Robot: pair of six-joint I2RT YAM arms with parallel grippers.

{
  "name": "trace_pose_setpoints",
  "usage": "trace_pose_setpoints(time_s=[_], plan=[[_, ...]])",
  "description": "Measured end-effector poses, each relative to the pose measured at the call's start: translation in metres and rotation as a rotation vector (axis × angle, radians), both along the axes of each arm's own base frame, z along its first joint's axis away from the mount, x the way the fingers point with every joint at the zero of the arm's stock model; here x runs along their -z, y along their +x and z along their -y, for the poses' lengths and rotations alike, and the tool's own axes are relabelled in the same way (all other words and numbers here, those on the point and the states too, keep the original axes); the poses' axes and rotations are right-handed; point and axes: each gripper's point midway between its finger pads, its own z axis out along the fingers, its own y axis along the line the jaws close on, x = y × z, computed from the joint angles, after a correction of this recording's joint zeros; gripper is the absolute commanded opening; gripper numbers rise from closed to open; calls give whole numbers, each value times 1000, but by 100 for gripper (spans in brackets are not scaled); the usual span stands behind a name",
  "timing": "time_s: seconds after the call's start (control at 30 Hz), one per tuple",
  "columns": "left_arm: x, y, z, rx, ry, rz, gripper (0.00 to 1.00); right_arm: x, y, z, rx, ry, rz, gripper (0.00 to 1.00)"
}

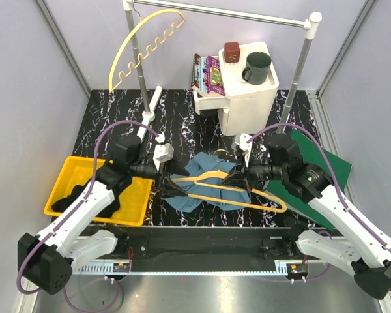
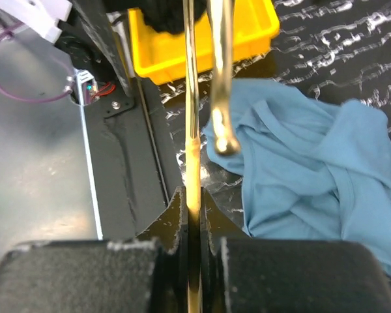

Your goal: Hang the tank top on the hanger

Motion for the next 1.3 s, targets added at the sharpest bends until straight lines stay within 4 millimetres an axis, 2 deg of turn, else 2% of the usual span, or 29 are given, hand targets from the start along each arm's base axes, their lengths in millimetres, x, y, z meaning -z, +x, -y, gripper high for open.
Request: trace_pose_setpoints(time_s=[0.17, 0.37, 0.47, 0.53, 0.63, 0.73, 0.77, 1.03, 1.17, 1.3], plan=[[1, 21, 1, -116, 24, -9, 99, 7, 7, 14, 116, -17, 23, 0], [-9, 72, -11, -439, 33, 52, 99, -14, 29, 46, 377, 11, 126, 0], [-4, 94, -23, -607, 43, 41, 98, -20, 46, 63, 528, 16, 149, 0], [12, 104, -26, -679, 67, 9, 97, -21, 57, 73, 623, 9, 155, 0], [46, 102, -14, -701, 137, -45, 94, -13, 71, 89, 754, -14, 146, 0], [87, 97, 7, -693, 248, -88, 86, -2, 79, 100, 840, -43, 133, 0], [96, 97, 11, -695, 271, -97, 78, 0, 80, 102, 856, -47, 128, 0], [129, 116, 29, -763, 327, -102, 68, -7, 78, 113, 913, -11, 136, 0], [152, 118, 39, -765, 389, -116, 64, -8, 78, 113, 915, -5, 135, 0], [174, 119, 40, -787, 456, -127, 60, -7, 78, 113, 916, -6, 131, 0]])
